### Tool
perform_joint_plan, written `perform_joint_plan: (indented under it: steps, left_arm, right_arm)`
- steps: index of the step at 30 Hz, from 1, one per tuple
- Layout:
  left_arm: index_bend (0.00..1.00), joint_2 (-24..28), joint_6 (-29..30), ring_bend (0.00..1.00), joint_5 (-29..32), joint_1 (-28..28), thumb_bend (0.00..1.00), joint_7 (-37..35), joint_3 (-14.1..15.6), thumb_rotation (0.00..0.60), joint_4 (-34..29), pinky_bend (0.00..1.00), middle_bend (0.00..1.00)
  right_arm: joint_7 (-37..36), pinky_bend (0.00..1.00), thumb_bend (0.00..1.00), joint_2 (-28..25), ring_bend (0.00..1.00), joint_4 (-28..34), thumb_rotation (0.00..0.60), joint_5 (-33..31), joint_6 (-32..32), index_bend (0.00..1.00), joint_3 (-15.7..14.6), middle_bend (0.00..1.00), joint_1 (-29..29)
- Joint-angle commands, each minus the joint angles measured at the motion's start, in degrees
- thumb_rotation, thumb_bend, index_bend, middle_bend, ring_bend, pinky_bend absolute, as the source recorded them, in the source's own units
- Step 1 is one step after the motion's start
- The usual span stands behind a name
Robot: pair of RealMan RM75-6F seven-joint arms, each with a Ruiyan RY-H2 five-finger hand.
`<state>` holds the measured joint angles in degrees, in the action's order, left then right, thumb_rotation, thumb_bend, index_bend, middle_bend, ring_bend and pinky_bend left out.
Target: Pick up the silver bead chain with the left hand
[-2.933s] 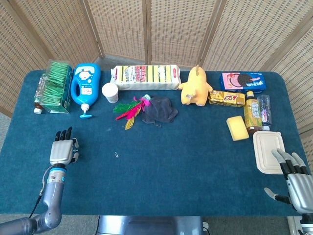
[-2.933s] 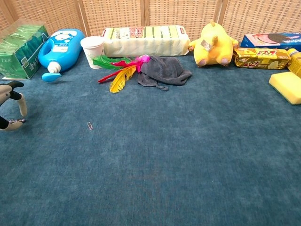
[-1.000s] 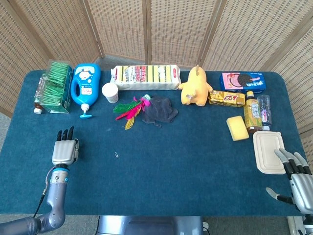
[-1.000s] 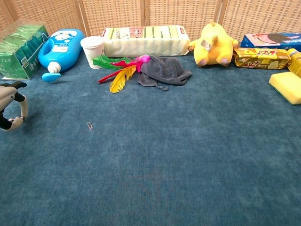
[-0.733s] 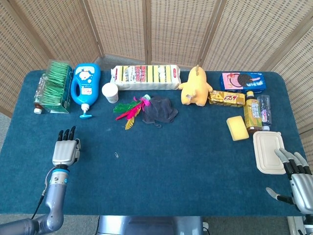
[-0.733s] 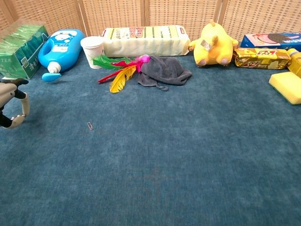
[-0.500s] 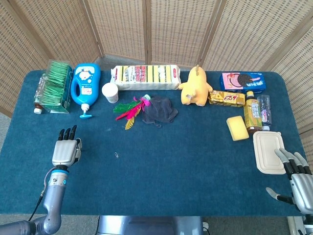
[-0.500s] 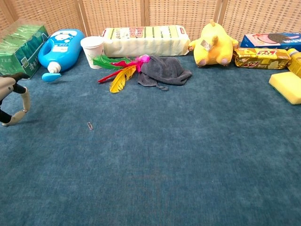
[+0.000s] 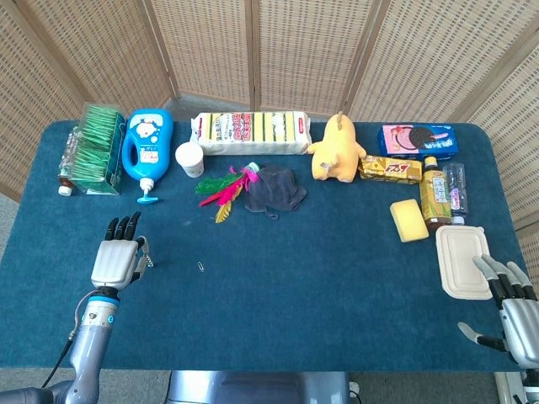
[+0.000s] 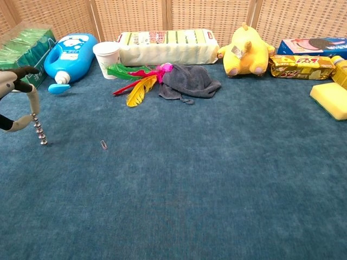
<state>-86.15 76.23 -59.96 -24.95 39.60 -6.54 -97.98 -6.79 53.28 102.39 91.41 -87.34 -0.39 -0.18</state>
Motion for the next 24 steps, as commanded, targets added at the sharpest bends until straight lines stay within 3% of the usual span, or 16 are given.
perform_joint_plan:
  steps: [1, 10, 17, 24]
  left_arm:
    - [0.54, 0.86, 0.90, 0.00, -1.42, 0.18, 0.84, 0.28, 0.37, 0.600, -2.00, 0.00, 0.00]
    - [0.54, 0.87, 1.66, 0.00, -3.55, -0.77, 0.84, 1.88, -0.16, 0.600, -6.15, 0.00, 0.00]
    - [0.54, -1.17, 1.27, 0.00, -2.03, -3.14, 0.84, 5.11, -2.40, 0.600, -7.80, 0.00, 0.00]
    - [0.54, -3.38, 1.26, 0.00, -1.17, -4.63, 0.84, 7.70, -2.67, 0.600, -8.47, 0.00, 0.00]
  right_arm:
    - [-0.22, 0.00, 0.00, -0.08, 0.11, 0.02, 0.600, 0.08, -0.10, 0.00, -0.01, 0.01, -0.04]
    - [-0.53, 0.00, 0.00, -0.26, 0.11, 0.04, 0.600, 0.29, -0.28, 0.00, -0.08, 0.01, -0.14]
    - [-0.69, 0.00, 0.00, -0.34, 0.11, 0.00, 0.600, 0.30, -0.33, 0.00, -0.06, 0.01, -0.15]
    - [-1.18, 0.00, 0.00, -0.55, 0.11, -0.02, 0.600, 0.29, -0.44, 0.00, -0.03, 0.01, -0.18]
